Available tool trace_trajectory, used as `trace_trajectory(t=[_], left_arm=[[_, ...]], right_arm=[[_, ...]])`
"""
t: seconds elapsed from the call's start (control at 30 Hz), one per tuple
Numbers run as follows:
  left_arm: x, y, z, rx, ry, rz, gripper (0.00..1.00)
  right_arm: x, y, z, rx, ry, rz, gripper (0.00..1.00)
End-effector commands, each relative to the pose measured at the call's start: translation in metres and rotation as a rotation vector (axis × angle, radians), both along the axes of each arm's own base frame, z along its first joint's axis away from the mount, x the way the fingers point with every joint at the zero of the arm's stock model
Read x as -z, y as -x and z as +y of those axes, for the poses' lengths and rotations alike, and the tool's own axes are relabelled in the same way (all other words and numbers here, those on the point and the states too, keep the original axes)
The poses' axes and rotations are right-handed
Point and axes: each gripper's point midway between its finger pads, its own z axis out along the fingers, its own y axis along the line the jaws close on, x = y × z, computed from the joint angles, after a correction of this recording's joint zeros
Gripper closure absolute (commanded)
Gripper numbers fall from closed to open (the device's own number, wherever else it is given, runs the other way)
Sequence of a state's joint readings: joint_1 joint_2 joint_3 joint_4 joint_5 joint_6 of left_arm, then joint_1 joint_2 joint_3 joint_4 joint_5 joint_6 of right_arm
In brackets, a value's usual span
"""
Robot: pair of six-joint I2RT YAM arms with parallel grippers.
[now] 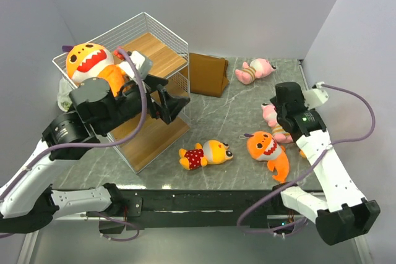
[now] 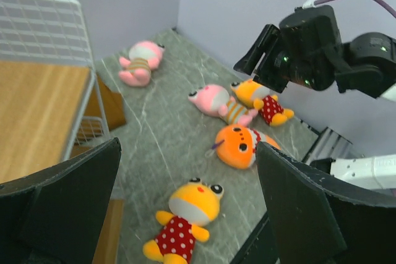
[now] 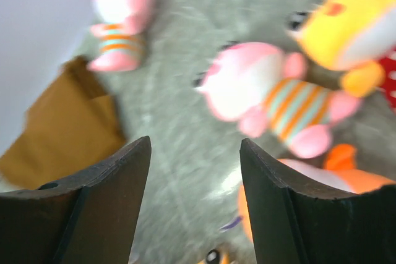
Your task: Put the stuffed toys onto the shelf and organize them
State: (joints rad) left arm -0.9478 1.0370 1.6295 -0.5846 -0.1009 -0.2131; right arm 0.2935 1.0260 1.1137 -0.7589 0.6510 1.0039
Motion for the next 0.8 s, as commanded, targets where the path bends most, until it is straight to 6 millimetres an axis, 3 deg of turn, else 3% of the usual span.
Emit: trace_trajectory(t=[0.0,0.07,0.23,0.3,0.33,0.4,0.53,0.57,0.67,0.7,0.73,0.77], left_arm=[[-0.026,0.019,0.008,0.057,0.107,-0.036,0.04],[-0.033,0.023,0.014,0.056,0.12,-0.05,0.04],[-0.044,0.03,0.034,0.022,0.145,-0.077,0.04],[-0.047,0.031,0.043,0.001,0.16,-0.089,0.03],[-0.045,0.03,0.044,-0.009,0.162,-0.089,0.04],[-0.046,0.031,0.05,-0.023,0.171,-0.099,0.04],[-0.047,0.033,0.051,-0.019,0.173,-0.106,0.04],[-0.046,0.033,0.05,-0.012,0.168,-0.101,0.03],[-0.044,0.034,0.044,0.01,0.149,-0.078,0.03],[-0.044,0.035,0.043,0.015,0.148,-0.072,0.03],[-0.045,0.035,0.043,0.016,0.15,-0.07,0.03],[-0.044,0.036,0.041,0.024,0.147,-0.063,0.03]], right_arm=[[0.046,0.019,-0.021,0.094,-0.064,0.118,0.33],[0.069,0.038,-0.016,0.097,-0.103,0.212,0.33],[0.102,0.068,-0.005,0.058,-0.163,0.326,0.33],[0.105,0.067,0.007,-0.016,-0.213,0.276,0.33],[0.12,0.073,0.009,-0.03,-0.219,0.293,0.33],[0.127,0.072,0.012,-0.043,-0.236,0.267,0.32],[0.164,0.075,0.019,-0.059,-0.256,0.351,0.32],[0.165,0.069,0.023,-0.083,-0.26,0.339,0.34],[0.168,0.065,0.03,-0.119,-0.279,0.345,0.64],[0.162,0.064,0.031,-0.133,-0.279,0.328,0.93],[0.15,0.059,0.035,-0.157,-0.29,0.295,1.0],[0.138,0.059,0.036,-0.175,-0.289,0.263,1.0]])
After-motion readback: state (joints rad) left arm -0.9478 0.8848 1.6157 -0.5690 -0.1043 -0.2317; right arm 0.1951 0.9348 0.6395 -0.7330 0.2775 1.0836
